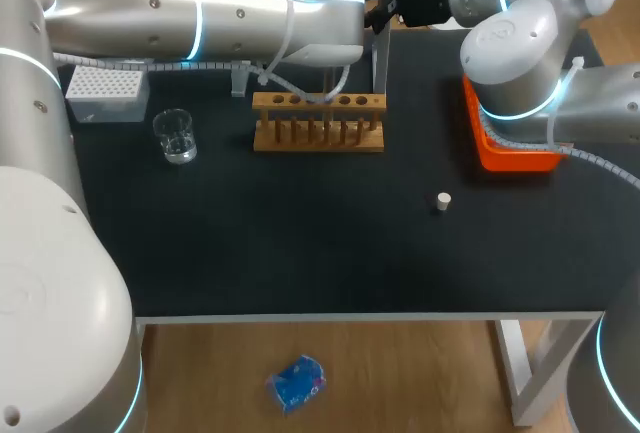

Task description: Invert the test tube, pick up the pipette, mount the tip to pipette, aspirate from beaker and dispense into the tube, eject the tip, return the pipette, and cap with the stopper.

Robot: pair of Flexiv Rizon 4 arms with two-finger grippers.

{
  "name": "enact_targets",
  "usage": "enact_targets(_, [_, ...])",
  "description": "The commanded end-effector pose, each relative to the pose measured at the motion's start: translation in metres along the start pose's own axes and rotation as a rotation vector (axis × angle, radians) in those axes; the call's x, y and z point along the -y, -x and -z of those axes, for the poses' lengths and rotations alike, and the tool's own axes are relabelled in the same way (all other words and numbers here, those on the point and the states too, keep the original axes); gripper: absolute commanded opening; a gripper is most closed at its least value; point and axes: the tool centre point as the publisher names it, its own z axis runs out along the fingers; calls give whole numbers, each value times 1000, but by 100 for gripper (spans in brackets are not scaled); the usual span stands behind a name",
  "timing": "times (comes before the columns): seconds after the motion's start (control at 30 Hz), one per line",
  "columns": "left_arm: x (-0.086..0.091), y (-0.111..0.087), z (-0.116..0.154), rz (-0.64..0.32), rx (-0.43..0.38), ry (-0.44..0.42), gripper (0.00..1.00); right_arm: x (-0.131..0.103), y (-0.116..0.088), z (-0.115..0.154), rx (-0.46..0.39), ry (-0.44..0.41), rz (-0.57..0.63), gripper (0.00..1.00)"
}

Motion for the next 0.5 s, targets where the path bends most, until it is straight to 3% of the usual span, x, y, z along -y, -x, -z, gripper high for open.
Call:
enact_targets(0.03, [1, -2, -6, -3, 0, 13, 0, 0, 0, 1, -2, -2, 0, 100])
enact_targets(0.5, [-1, -2, -10, 3, 4, 26, 2, 0, 0, 1, -2, -2, 0, 100])
